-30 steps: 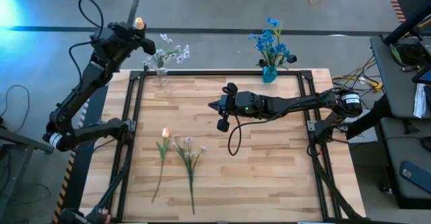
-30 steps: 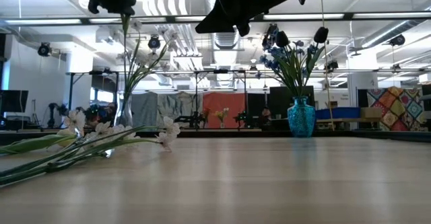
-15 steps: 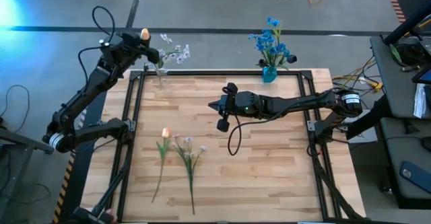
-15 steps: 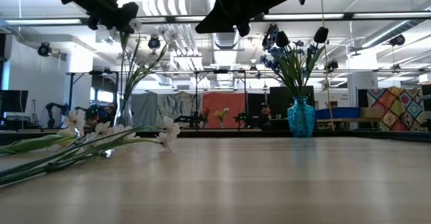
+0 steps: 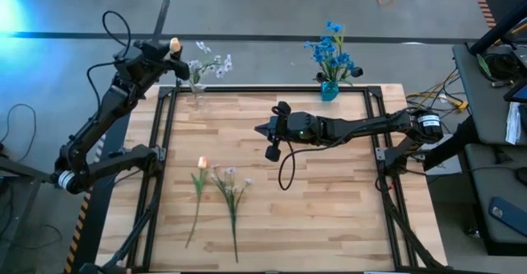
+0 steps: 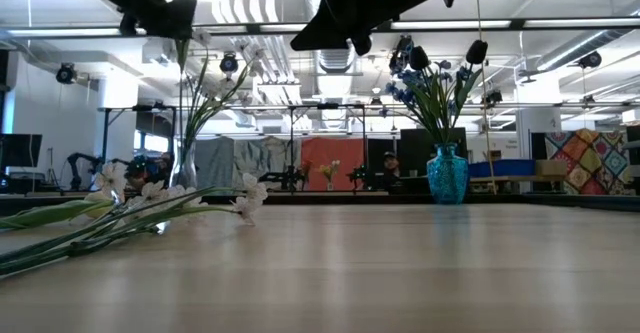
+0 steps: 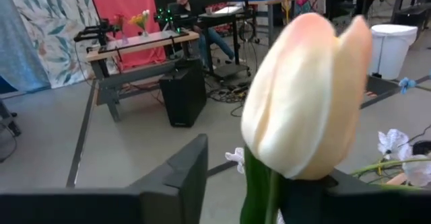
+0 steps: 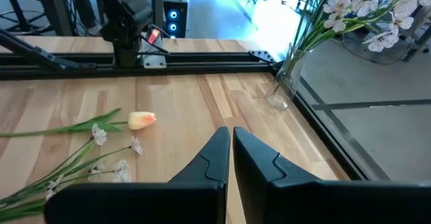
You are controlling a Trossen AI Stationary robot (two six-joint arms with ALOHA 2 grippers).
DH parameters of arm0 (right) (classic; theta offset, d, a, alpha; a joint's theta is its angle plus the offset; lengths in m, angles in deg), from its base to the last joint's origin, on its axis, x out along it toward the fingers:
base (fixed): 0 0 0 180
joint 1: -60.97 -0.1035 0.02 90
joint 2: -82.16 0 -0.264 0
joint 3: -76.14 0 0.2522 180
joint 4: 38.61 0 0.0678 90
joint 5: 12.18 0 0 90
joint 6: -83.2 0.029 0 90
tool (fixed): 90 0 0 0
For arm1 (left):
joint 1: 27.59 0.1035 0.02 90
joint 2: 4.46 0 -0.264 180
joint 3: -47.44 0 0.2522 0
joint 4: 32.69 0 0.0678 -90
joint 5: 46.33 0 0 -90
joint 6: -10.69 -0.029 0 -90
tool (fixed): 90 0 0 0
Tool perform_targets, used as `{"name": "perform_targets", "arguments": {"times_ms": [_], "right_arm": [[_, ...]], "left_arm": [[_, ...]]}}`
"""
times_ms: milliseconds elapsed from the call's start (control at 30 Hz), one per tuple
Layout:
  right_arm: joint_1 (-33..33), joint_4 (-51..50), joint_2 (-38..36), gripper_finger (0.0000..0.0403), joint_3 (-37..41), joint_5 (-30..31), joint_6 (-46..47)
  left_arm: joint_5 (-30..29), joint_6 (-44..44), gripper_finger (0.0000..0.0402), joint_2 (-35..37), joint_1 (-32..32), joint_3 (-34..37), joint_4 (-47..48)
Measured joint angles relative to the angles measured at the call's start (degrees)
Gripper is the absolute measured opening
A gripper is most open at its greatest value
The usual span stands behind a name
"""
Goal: Sort flowers into vase by color
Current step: Put the right yellow flower into the transparent vase
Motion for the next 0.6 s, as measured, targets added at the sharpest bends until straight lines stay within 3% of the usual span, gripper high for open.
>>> {"name": "perform_targets", "arguments": {"times_ms": [267, 600], "right_arm": [[0.0, -3.11, 0.01, 0.0013, 0.02, -0.36, -0.03], [-0.12, -3.21, 0.01, 0.0013, 0.02, -0.36, -0.18]], "left_arm": [[-0.01, -0.55, 0.0195, 1.99, 0.0, 0.0, 3.75], [-2.23, -2.15, 0.024, 0.26, -0.02, 0.17, 7.8]]}}
